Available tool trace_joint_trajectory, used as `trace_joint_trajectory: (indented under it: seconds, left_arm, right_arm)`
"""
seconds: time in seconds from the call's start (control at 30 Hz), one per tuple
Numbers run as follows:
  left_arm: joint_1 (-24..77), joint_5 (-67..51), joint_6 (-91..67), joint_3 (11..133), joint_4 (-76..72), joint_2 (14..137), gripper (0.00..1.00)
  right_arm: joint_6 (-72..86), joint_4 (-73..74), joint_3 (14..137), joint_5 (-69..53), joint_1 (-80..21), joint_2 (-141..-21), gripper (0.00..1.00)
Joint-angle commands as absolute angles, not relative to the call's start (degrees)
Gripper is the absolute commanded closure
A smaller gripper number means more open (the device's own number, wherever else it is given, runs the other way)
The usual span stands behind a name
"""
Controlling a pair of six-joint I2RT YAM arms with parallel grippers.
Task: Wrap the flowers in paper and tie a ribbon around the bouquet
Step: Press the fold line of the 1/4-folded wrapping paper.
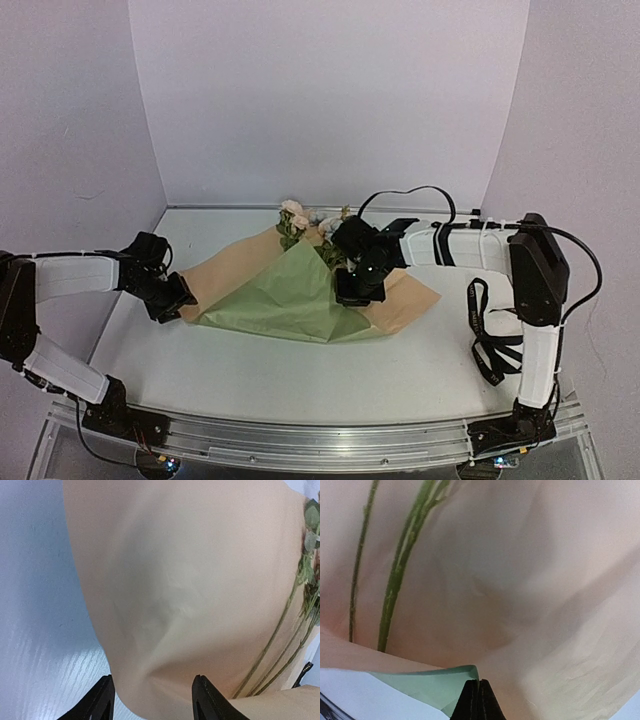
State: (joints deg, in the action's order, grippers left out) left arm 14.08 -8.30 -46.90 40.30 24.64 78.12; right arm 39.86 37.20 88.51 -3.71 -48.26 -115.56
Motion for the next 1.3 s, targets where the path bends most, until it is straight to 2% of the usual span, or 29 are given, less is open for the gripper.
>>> trace_joint_trajectory:
  seconds: [0.0, 0.13, 0.2, 0.23, 0.33, 0.43, 0.53, 0.67, 0.73, 0.87, 1.0, 1.1, 1.27]
  left_arm:
    - [13.9, -0.8, -39.8, 47.5, 31.6, 72.4, 0.43]
    - [20.8, 5.1, -37.0, 55.3, 34.1, 73.4, 0.42]
    - [25.1, 5.6, -35.9, 57.5, 32.7, 73.9, 0.45]
    - [26.7, 3.1, -35.1, 57.7, 30.7, 74.2, 0.48]
    - [29.5, -5.5, -33.0, 57.7, 25.4, 76.8, 0.72]
    - [31.6, -9.7, -30.4, 57.6, 20.4, 81.5, 0.88]
    - [31.8, -10.2, -29.9, 57.4, 15.6, 87.8, 0.92]
    - [31.4, -4.0, -32.6, 59.9, 11.2, 96.4, 0.95]
    - [30.2, -1.8, -35.5, 60.9, 11.6, 99.9, 0.97]
    - [27.8, -0.7, -40.2, 59.6, 14.0, 105.1, 1.00]
    - [27.5, 0.4, -43.1, 57.2, 15.1, 106.4, 1.00]
    - [27.4, 1.5, -44.5, 55.3, 14.8, 106.0, 1.00]
    - [27.4, 1.2, -45.6, 53.3, 14.1, 105.3, 1.00]
  right_arm:
    - [38.3, 42.8, 94.9, -2.5, -48.9, -119.9, 1.00]
    - [38.3, 44.5, 98.3, -2.4, -48.8, -123.3, 1.00]
    - [38.5, 45.1, 100.1, -2.4, -48.6, -124.7, 1.00]
    - [38.7, 45.4, 100.7, -2.5, -48.5, -125.4, 1.00]
    - [38.9, 45.6, 100.8, -1.5, -48.3, -125.8, 1.00]
    - [38.5, 45.5, 101.3, -0.9, -48.3, -126.1, 1.00]
    - [37.9, 44.9, 101.4, -0.9, -48.3, -125.9, 1.00]
    - [36.8, 42.5, 100.4, -2.7, -48.3, -125.3, 0.99]
    - [36.2, 42.2, 99.9, -3.2, -48.3, -124.7, 0.89]
    - [34.3, 41.8, 97.1, -3.8, -48.1, -121.2, 0.53]
    - [32.6, 37.8, 89.8, -7.6, -47.7, -115.8, 0.29]
    - [32.5, 32.2, 83.4, -13.9, -46.7, -113.2, 0.20]
    - [33.6, 23.6, 75.3, -23.9, -46.5, -112.4, 0.22]
